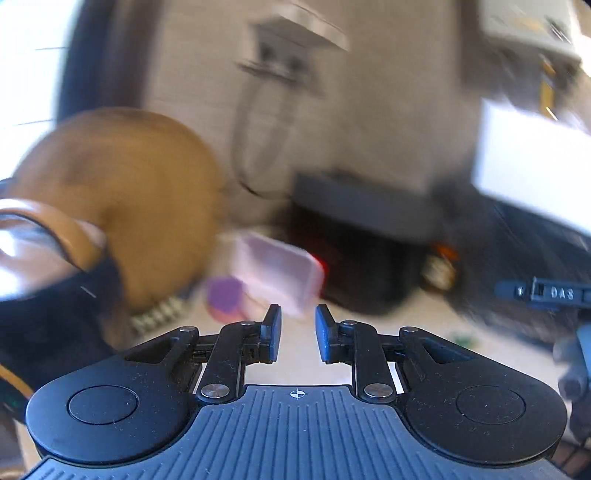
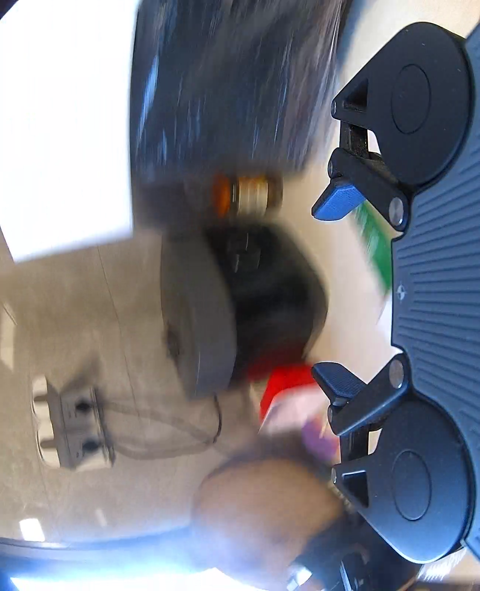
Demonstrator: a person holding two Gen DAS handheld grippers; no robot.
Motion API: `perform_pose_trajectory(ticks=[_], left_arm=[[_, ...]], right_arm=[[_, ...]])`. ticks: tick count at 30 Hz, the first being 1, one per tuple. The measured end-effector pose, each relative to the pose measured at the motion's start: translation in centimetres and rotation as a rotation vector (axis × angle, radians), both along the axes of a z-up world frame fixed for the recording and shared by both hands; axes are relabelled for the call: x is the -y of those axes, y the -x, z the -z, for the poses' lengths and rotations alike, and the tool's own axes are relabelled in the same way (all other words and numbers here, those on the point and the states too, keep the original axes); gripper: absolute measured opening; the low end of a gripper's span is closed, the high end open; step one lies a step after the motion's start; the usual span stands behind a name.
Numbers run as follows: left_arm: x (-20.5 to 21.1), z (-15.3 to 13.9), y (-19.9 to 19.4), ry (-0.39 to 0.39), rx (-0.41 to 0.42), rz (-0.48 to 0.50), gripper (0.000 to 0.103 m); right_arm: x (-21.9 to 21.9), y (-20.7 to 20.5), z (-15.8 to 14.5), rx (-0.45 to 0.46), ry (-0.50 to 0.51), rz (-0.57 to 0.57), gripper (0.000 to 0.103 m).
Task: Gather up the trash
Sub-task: 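Raise both tools back up to the countertop, then move the right tool toward the garlic bulb while the left tool approaches the purple sponge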
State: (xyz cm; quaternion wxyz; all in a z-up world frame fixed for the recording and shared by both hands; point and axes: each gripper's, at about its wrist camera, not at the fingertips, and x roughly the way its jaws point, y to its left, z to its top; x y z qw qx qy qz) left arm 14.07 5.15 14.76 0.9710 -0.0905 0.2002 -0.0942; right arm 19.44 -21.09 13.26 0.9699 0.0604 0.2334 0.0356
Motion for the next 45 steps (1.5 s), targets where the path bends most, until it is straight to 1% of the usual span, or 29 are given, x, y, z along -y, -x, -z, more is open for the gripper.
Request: perform_pose_trajectory(ticks=[1,2,3,4,5,7,8,10,11,13,16,19,21,22,24,28,30,33,36,38,39,40,42,43,45], left_arm=[[-1.1,0.0,-0.3,0.009,0.004,-0.029,0.023],[-1.9,0.3,-0.8,0.016,-0.011,-0.052,0.023],[-2.3,0.9,-1.3,0.019,-0.045,-0.064,0.023],[-2.8,1.7,-1.6,0.017,-0.089,-0.055,0.023],[-3.3,2.4,-1.9,0.024,-0.123,-0.026,0.023],[-4.0,3.6,-2.0,0.035,-0.165,0.034,0.023],[-4.1,4.0,-1.9,0.028,-0.177,0.058,0.023],[-4.0,4.5,-1.6,-0.002,-0.181,0.103,0.023],[-4.0,4.7,-1.2,-0.018,-0.178,0.118,0.023],[-3.9,5.0,-1.0,-0.053,-0.165,0.132,0.023],[-3.5,5.7,-0.9,-0.095,-0.155,0.142,0.023],[-3.6,6.5,-0.9,-0.088,-0.181,0.154,0.023],[-3.7,7.3,-1.7,-0.082,-0.202,0.154,0.023],[-3.8,7.6,-1.8,-0.082,-0.211,0.154,0.023],[-4.0,8.1,-2.5,-0.078,-0.229,0.150,0.023],[-4.5,8.6,-2.3,-0.066,-0.245,0.151,0.023],[-4.6,8.8,-2.5,-0.053,-0.266,0.151,0.023],[-4.9,9.5,-2.0,-0.020,-0.303,0.149,0.023],[-4.8,9.5,-1.6,0.004,-0.306,0.150,0.023],[-4.5,9.2,-1.2,0.007,-0.294,0.153,0.023],[-4.4,9.1,-0.9,0.006,-0.289,0.151,0.023],[-4.3,9.0,-0.8,0.005,-0.285,0.150,0.023],[-4.1,8.9,-0.6,0.005,-0.279,0.147,0.023],[-4.1,8.8,-0.5,0.006,-0.279,0.145,0.023],[-3.9,8.6,-0.7,0.005,-0.283,0.145,0.023]], right_arm=[[-1.3,-2.0,0.0,-0.026,-0.020,-0.045,0.085],[-2.8,-3.9,0.1,-0.057,-0.031,-0.096,0.085],[-4.6,-5.9,0.5,-0.091,-0.036,-0.146,0.085],[-6.5,-8.0,1.0,-0.125,-0.040,-0.189,0.085],[-8.5,-10.3,1.8,-0.162,-0.035,-0.226,0.085],[-12.8,-14.3,3.7,-0.223,0.012,-0.283,0.085],[-15.0,-16.1,4.8,-0.240,0.056,-0.307,0.085],[-19.3,-19.2,7.2,-0.273,0.149,-0.348,0.085],[-21.0,-20.9,8.2,-0.297,0.180,-0.370,0.085],[-23.2,-23.8,10.3,-0.358,0.198,-0.394,0.085],[-25.1,-27.1,12.6,-0.421,0.181,-0.386,0.085],[-26.7,-29.4,14.3,-0.476,0.196,-0.418,0.085],[-27.8,-29.7,15.3,-0.482,0.245,-0.413,0.085],[-28.2,-29.6,15.7,-0.482,0.273,-0.412,0.074],[-28.4,-29.1,15.9,-0.475,0.313,-0.415,0.060],[-27.5,-26.1,14.6,-0.496,0.278,-0.487,0.059],[-26.6,-23.5,13.8,-0.517,0.250,-0.526,0.059],[-24.7,-18.7,13.0,-0.584,0.194,-0.601,0.059],[-22.6,-13.7,12.8,-0.628,0.189,-0.683,0.060],[-21.2,-11.0,12.1,-0.644,0.175,-0.723,0.067],[-20.5,-10.1,11.5,-0.633,0.172,-0.723,0.076],[-19.7,-9.6,11.0,-0.610,0.170,-0.711,0.081],[-18.6,-9.9,10.2,-0.568,0.156,-0.656,0.081],[-18.0,-10.4,9.8,-0.556,0.127,-0.620,0.081],[-17.0,-12.5,9.6,-0.524,0.080,-0.524,0.081]])
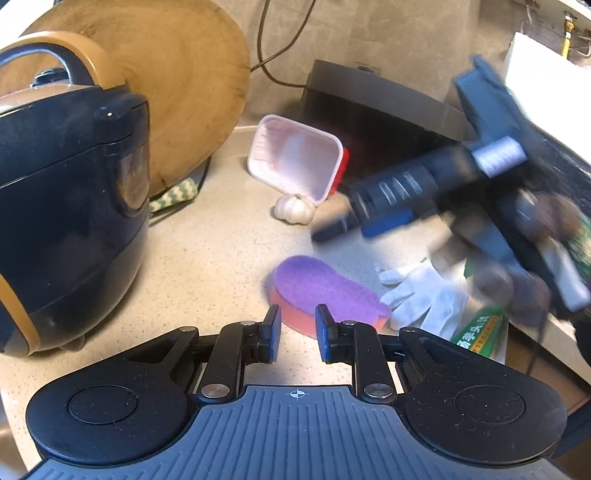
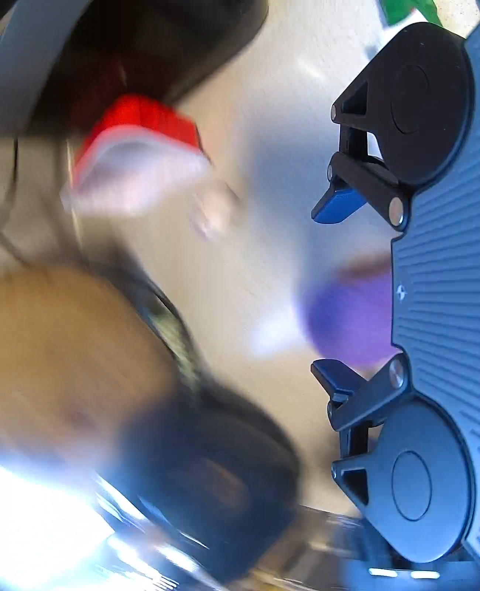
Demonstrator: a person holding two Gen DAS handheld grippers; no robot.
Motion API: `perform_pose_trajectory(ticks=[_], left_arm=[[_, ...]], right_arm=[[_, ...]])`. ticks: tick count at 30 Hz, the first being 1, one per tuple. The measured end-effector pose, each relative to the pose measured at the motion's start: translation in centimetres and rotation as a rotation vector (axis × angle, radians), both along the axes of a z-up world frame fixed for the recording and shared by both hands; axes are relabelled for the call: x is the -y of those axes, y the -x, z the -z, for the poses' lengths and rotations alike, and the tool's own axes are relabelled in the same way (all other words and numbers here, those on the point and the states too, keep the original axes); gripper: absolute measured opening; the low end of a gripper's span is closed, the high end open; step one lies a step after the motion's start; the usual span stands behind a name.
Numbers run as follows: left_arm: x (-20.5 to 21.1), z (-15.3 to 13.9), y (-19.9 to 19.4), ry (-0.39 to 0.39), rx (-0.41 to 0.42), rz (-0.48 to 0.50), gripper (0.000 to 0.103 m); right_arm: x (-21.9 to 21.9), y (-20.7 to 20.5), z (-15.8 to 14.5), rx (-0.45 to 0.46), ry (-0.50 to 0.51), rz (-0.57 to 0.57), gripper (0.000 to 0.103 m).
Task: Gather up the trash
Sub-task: 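Move the right tool toward the garlic bulb while the left tool approaches the purple sponge, then grasp the purple-and-pink sponge with the left tool while the right tool grasps the garlic bulb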
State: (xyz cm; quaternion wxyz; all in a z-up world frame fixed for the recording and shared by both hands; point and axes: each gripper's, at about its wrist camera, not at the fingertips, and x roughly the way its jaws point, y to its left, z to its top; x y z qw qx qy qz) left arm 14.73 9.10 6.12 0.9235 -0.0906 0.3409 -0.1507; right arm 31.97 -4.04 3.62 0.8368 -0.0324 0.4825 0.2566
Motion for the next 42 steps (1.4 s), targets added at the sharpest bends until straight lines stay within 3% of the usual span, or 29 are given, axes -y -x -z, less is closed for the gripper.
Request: perform_pose_trajectory(ticks=[7,9,10,13,18,20,21,22,26,29,33,35,40,42], left_arm=[[-0.2,0.2,-0.6,-0.007,-0.021,-0.025,0.023],[-0.4,0.3,-0.8,-0.009,-0.031,-0.035,0.023],[-0.6,0.4,-0.9,-0.011,-0.034,-0.038,0.023],[-0.8,0.7,-1.3,-0.005,-0.037,-0.041,0.023],[0.0,1.1,-2.3,0.026,-0.027,-0.027,0.023],[1.2,0.8,-2.6,0.009,0.006,0.000,0.023],[2.0,0.6,-2.6,-0.008,0.031,0.014,0.023],[3.1,0.3,-2.7,-0.032,0.063,0.029,0.023],[8.9,0.0,-3.3,-0.232,0.209,0.101,0.028],[11.9,1.4,-4.3,-0.334,0.224,0.091,0.028],[12.6,3.1,-4.0,-0.411,0.167,0.132,0.026],[11.7,3.3,-2.5,-0.448,0.196,0.153,0.028],[8.6,2.7,0.8,-0.438,0.163,0.179,0.028],[7.7,2.3,1.9,-0.431,0.160,0.174,0.028]], right_arm=[[-2.7,-7.4,3.6,0.061,0.102,0.163,0.079],[-3.0,-8.8,4.6,0.034,0.118,0.178,0.055],[-3.0,-8.9,4.8,0.021,0.129,0.182,0.055],[-2.1,-7.9,4.2,0.017,0.123,0.143,0.052],[1.1,-0.9,1.6,0.016,0.092,0.051,0.050],[3.0,2.1,0.5,0.029,0.079,0.053,0.040],[4.1,3.4,0.0,0.043,0.075,0.069,0.020],[4.8,4.3,-0.2,0.064,0.080,0.095,0.017],[8.6,6.9,-0.7,0.123,0.087,0.186,0.017],[11.1,8.3,-0.4,0.129,0.042,0.254,0.017],[12.8,11.2,-0.5,0.155,0.033,0.256,0.018],[13.2,12.2,-0.4,0.172,0.050,0.247,0.020],[14.6,13.9,-0.2,0.237,0.066,0.242,0.049],[14.7,14.2,0.0,0.251,0.055,0.237,0.052]])
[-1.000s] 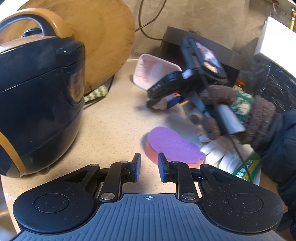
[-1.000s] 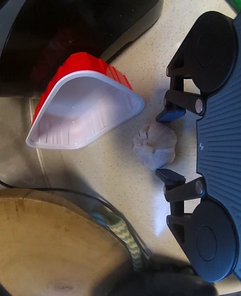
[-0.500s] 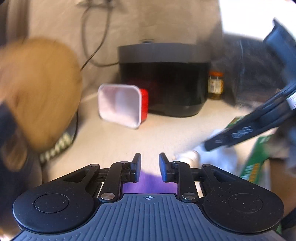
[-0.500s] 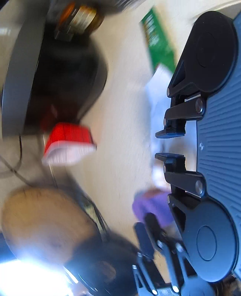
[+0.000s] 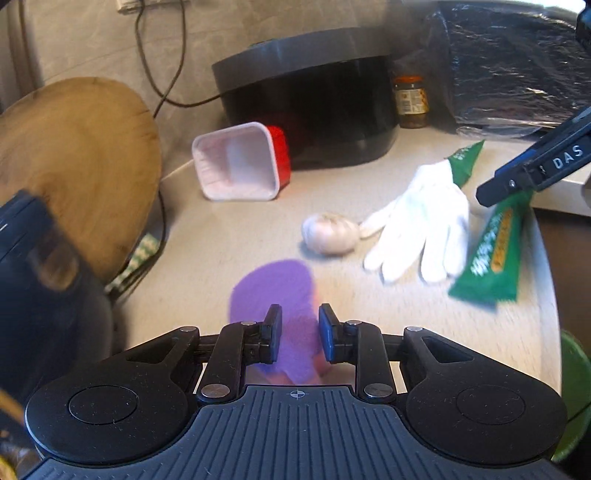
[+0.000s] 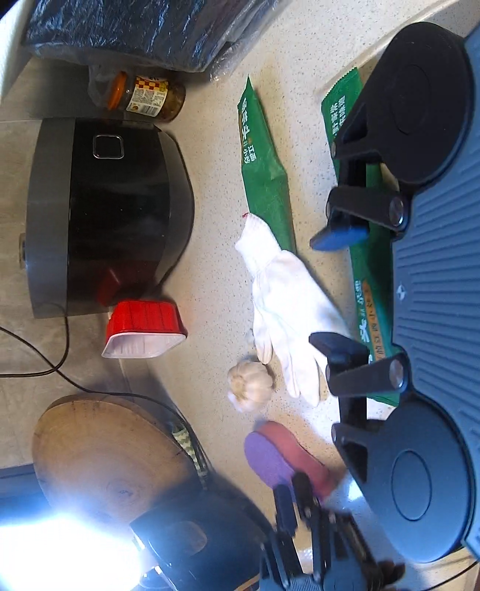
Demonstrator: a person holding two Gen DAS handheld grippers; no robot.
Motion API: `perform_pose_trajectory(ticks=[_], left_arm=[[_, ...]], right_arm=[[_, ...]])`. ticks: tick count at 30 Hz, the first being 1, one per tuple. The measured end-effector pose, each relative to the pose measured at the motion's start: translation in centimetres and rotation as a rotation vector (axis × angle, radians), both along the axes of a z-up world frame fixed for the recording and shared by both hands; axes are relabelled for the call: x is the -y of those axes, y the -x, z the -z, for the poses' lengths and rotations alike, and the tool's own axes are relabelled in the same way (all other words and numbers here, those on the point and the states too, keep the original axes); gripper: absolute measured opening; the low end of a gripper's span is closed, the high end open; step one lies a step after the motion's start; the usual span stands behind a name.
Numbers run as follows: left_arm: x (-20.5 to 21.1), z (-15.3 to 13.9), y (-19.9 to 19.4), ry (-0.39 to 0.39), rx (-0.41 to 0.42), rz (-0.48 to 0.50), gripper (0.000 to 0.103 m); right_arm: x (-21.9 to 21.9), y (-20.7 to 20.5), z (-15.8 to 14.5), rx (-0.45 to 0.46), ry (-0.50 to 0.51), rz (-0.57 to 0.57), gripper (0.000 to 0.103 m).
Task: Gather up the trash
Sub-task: 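Grasp the purple-and-pink sponge with the left tool while the right tool grasps the garlic bulb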
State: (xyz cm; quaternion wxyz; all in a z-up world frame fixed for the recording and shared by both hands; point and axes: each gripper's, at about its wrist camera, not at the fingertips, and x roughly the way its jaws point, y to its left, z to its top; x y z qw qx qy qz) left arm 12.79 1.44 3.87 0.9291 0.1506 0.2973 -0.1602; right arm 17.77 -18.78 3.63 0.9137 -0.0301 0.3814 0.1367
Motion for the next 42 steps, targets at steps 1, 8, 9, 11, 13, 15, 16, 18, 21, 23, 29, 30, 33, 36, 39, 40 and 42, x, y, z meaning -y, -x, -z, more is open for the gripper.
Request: perform_pose_trajectory(ticks=[1,8,9,11,13,15,16,18,21,23,29,30,33,36,39,40,42], left_arm=[[-0.5,-0.2,0.5,0.008,0.005,-0.013,0.028],[-0.4,-1.2,-0.5,0.008,-0.003,-0.082,0.027],[0.0,-0.8,-0.8,0.002,-0.030,-0.069,0.027],[0.8,-0.3,-1.3,0.008,-0.070,-0.036,0.029],[1.5,0.0,-1.5,-0.008,-0.080,-0.027,0.033],[2.1,0.1,-1.6,-0.018,-0.088,-0.016,0.043],[2.3,0.1,-1.5,-0.019,-0.092,-0.011,0.045],[2.5,0.1,-1.6,-0.021,-0.094,-0.006,0.050],[2.7,0.1,-1.8,-0.016,-0.094,-0.005,0.051],[2.5,0.1,-1.9,-0.005,-0.095,-0.001,0.051],[1.0,-0.1,-2.5,-0.050,-0.036,-0.064,0.050],[0.6,0.0,-2.9,-0.041,-0.047,-0.072,0.050],[-0.1,0.6,-3.3,0.001,-0.066,-0.071,0.050],[0.1,0.7,-3.1,0.007,-0.061,-0.055,0.058],[0.1,0.6,-3.3,0.032,-0.080,-0.048,0.067],[0.0,0.6,-3.4,0.045,-0.088,-0.048,0.068],[0.0,0.6,-3.6,0.057,-0.094,-0.051,0.069]], right_arm=[[0.1,0.2,0.1,0.008,-0.003,-0.003,0.055],[0.6,1.1,1.3,0.027,-0.012,-0.017,0.065],[0.8,1.3,1.4,0.026,-0.012,-0.017,0.065],[1.0,1.6,1.5,0.027,-0.011,-0.018,0.066],[1.3,1.9,1.6,0.029,-0.006,-0.018,0.067],[1.5,2.0,1.7,0.029,-0.002,-0.011,0.068],[1.6,2.0,1.7,0.029,-0.002,-0.005,0.068],[1.7,1.9,1.8,0.028,-0.004,0.003,0.069],[1.8,1.8,1.7,0.031,-0.013,0.008,0.069],[1.6,1.7,1.5,0.042,-0.015,0.006,0.070],[0.8,1.6,1.2,0.051,-0.012,-0.005,0.074],[0.7,1.6,1.2,0.050,-0.010,-0.008,0.074],[0.2,1.7,1.4,0.057,0.001,-0.013,0.074],[-0.4,1.7,1.5,0.077,0.040,-0.018,0.077],[-0.9,1.3,1.6,0.082,0.058,-0.021,0.083],[-1.1,1.1,1.8,0.080,0.061,-0.022,0.085],[-1.7,0.6,2.3,0.066,0.075,-0.027,0.085]])
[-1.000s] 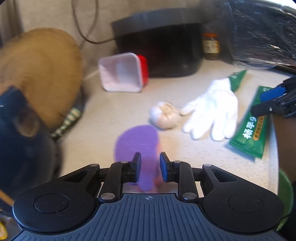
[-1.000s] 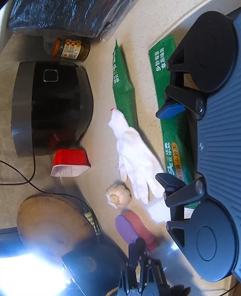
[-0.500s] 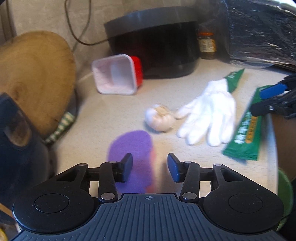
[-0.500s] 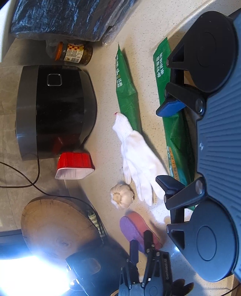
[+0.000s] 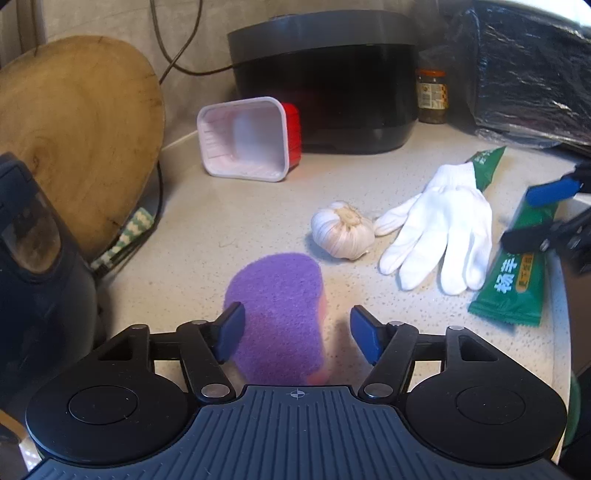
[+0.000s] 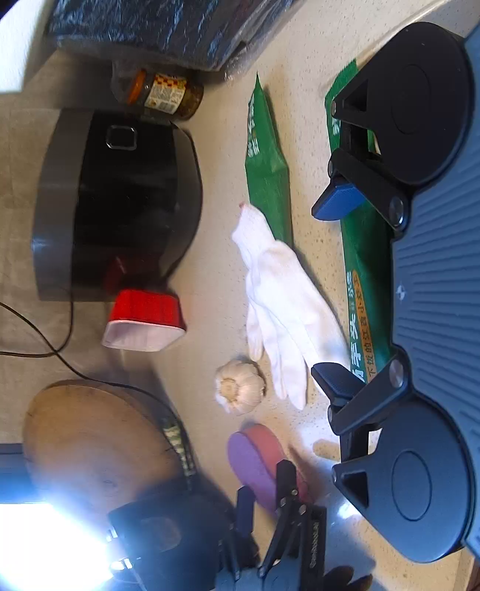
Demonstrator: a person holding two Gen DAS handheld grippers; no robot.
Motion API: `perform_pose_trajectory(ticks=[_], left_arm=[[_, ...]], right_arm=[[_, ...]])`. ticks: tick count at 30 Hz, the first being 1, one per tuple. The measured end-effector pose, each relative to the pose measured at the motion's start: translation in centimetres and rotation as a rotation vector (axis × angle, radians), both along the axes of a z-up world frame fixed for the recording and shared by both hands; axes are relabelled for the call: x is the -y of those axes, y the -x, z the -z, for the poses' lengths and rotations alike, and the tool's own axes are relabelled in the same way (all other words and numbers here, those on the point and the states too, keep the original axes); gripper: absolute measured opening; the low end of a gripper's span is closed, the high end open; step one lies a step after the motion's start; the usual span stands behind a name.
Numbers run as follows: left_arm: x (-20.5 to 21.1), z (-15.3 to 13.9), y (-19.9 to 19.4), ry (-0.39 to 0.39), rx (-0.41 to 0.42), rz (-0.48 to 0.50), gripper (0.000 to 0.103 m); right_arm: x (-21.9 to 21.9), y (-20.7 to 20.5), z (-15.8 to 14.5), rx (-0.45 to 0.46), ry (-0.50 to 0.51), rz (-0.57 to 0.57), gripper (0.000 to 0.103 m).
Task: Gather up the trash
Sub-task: 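Grasp the purple-and-pink sponge with the left tool while the right tool grasps the garlic bulb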
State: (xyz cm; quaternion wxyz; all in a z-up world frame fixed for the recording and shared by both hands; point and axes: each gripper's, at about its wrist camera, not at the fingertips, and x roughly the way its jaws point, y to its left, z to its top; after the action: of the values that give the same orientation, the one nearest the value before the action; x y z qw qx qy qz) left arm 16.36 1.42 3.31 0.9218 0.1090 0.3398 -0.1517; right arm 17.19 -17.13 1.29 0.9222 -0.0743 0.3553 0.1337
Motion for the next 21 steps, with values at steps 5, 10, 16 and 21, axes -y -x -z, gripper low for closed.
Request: perform_pose_trajectory(ticks=[5,10,16,21], left_arm=[[0.1,0.0,0.1,-0.004,0.005,-0.001,0.069],[0.0,0.1,-0.1,-0.010,0.012,-0.005,0.069],[-1.4,-0.2,-0.5,0.086,-0.007,-0.020,0.069],[-2.4,-0.7,-0.5,0.116,0.004,-0.040,0.064]], right_arm=[[-1.1,-0.8,1.7,-0.045,0.025,-0.005,0.088],[-1.5,-1.3,2.6,-0.067,0.031,-0.001,0.099],[-1.9,-1.7,3.1,-0.093,0.035,0.000,0.103],[-2.0,-2.1,2.9,-0.130,0.050,-0.007,0.103]])
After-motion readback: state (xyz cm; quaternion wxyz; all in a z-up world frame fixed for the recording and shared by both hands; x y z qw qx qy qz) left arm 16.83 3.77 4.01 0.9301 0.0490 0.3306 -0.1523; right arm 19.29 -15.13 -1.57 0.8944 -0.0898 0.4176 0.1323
